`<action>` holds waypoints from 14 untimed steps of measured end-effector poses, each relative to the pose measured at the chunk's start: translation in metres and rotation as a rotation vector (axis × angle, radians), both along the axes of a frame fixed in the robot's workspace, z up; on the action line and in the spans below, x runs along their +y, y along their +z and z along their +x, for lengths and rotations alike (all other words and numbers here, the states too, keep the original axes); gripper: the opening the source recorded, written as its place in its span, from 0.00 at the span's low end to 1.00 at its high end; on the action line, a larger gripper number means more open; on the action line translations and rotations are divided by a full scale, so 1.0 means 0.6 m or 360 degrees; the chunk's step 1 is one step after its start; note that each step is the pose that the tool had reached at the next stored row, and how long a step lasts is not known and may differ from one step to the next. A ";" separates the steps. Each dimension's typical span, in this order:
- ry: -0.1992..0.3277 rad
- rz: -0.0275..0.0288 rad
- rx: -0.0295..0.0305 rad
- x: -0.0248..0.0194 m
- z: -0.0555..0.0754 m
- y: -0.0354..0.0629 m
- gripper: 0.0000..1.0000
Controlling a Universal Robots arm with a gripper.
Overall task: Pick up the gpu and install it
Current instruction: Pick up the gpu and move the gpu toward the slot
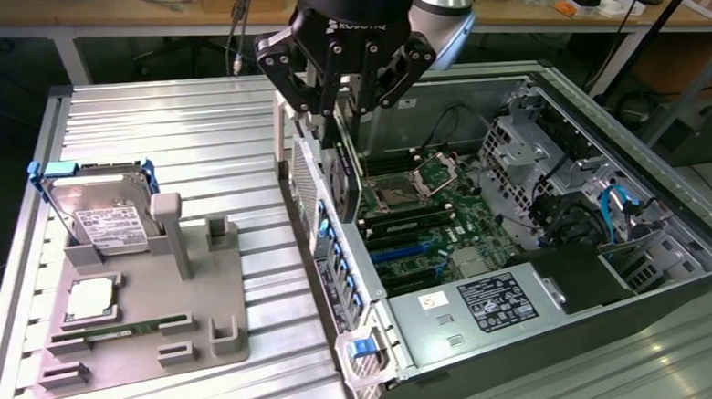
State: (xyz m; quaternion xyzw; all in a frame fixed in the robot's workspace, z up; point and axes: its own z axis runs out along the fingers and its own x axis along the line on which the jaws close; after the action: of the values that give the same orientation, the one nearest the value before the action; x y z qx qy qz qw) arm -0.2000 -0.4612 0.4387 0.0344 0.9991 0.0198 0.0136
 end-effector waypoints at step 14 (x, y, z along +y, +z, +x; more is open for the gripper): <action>0.0000 0.00000 0.00001 0.0000 0.045 0.000 0.27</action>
State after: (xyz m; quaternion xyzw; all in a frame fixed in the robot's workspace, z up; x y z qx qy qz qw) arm -0.1733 -0.4612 0.4387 0.0344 0.9991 0.0198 0.0136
